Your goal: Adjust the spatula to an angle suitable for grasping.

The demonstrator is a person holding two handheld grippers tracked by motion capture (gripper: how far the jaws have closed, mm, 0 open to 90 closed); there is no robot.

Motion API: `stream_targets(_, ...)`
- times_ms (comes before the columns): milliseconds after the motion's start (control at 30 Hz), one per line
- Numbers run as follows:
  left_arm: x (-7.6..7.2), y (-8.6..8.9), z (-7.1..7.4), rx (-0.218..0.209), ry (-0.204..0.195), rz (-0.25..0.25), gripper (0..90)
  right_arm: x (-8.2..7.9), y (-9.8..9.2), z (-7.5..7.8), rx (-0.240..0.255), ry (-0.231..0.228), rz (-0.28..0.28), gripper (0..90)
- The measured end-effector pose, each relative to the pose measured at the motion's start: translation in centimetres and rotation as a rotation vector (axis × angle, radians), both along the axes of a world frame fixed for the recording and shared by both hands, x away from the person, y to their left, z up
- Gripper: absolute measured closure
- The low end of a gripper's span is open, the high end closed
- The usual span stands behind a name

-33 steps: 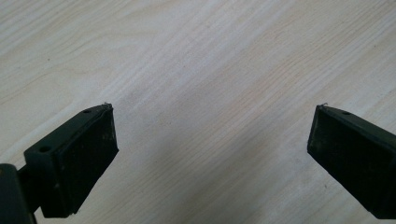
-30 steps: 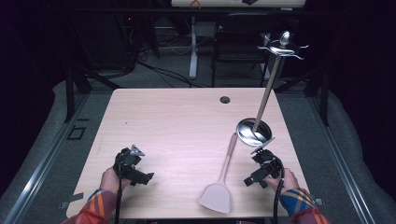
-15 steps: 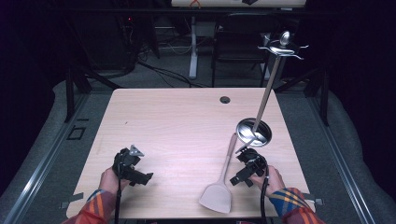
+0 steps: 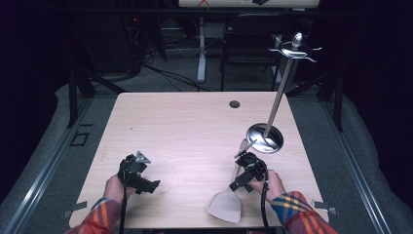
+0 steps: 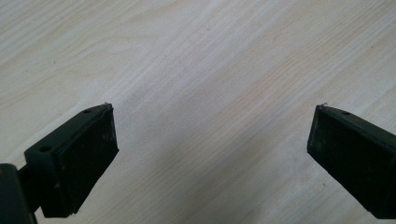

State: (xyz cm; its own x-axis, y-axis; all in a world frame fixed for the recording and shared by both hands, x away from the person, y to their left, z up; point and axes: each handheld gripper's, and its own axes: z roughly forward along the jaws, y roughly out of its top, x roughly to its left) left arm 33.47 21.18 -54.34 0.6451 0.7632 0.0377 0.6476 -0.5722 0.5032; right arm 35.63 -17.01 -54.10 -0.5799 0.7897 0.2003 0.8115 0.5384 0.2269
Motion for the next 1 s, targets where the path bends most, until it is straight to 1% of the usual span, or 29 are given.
stream_targets(33,0.0,0.0,0.0,0.001,-0.006,0.000,1.5,0.2,0.5,0.0,-0.010,0.008,0.004,0.1)
stream_targets(100,-0.1,0.1,0.1,0.000,-0.008,0.000,1.5,0.4,0.9,-0.1,0.003,0.021,-0.014,0.6)
stream_targets(133,-0.1,0.1,0.1,0.000,-0.008,0.000,1.5,0.5,1.1,-0.1,0.006,0.019,-0.022,1.0)
stream_targets(167,-0.1,0.1,0.1,-0.004,-0.010,-0.001,1.5,0.6,1.3,-0.1,-0.008,0.022,-0.019,1.4)
stream_targets(200,-0.1,0.1,0.1,-0.004,-0.010,-0.001,1.5,0.6,1.3,-0.1,-0.008,0.022,-0.019,1.4)
stream_targets(233,-0.1,0.1,0.1,-0.005,-0.010,-0.001,1.5,0.7,1.6,-0.3,-0.021,0.017,-0.022,2.7)
stream_targets(267,-0.1,0.1,0.1,-0.005,-0.010,-0.001,1.6,0.8,1.8,-0.3,-0.030,0.028,-0.024,3.9)
stream_targets(300,-0.1,0.1,0.1,-0.005,-0.008,-0.001,1.6,0.8,1.9,-0.4,-0.035,0.025,-0.029,5.5)
stream_targets(367,-0.1,0.1,0.1,0.001,-0.007,-0.001,2.0,1.0,2.0,-0.3,-0.062,0.036,-0.007,6.0)
stream_targets(433,-0.1,0.2,0.1,-0.001,-0.007,0.001,2.0,0.9,2.1,-0.4,-0.059,0.028,-0.009,6.2)
stream_targets(467,-0.1,0.2,0.1,0.001,-0.007,0.002,2.0,1.0,2.1,-0.4,-0.063,0.031,-0.007,6.3)
stream_targets(500,-0.1,0.2,0.1,-0.001,-0.007,0.003,2.0,0.9,2.2,-0.5,-0.052,0.023,-0.019,6.8)
stream_targets(533,-0.1,0.2,0.1,-0.001,-0.007,0.003,2.0,0.9,2.3,-0.5,-0.056,0.021,-0.020,7.4)
stream_targets(567,-0.1,0.2,0.1,-0.001,-0.007,0.003,2.1,1.0,2.3,-0.5,-0.061,0.022,-0.016,8.7)
stream_targets(633,-0.1,0.1,0.1,0.000,-0.006,0.000,2.4,1.0,2.4,-0.6,-0.060,0.020,-0.031,14.1)
stream_targets(667,-0.1,0.1,0.1,0.000,-0.006,0.000,2.5,1.2,2.5,-0.6,-0.070,0.024,-0.029,13.9)
stream_targets(700,-0.1,0.1,0.1,0.006,-0.006,0.002,2.6,1.1,2.6,-0.7,-0.061,0.021,-0.041,14.0)
stream_targets(833,-0.1,0.1,0.0,0.002,-0.003,0.003,2.7,1.3,3.1,-0.9,-0.071,0.021,-0.042,15.8)
stream_targets(867,-0.1,0.1,0.0,0.002,-0.003,0.003,2.7,1.3,3.2,-0.9,-0.084,0.011,-0.032,17.3)
stream_targets(900,-0.1,0.1,0.0,0.003,-0.002,0.003,2.7,2.0,3.0,-0.1,-0.169,0.059,0.069,18.7)
stream_targets(967,0.0,0.1,0.0,0.004,-0.001,0.001,2.9,2.0,3.1,-0.1,-0.170,0.043,0.069,22.0)
stream_targets(1000,-0.1,0.1,0.0,0.005,-0.001,0.000,3.0,1.9,3.2,-0.1,-0.179,0.037,0.070,24.3)
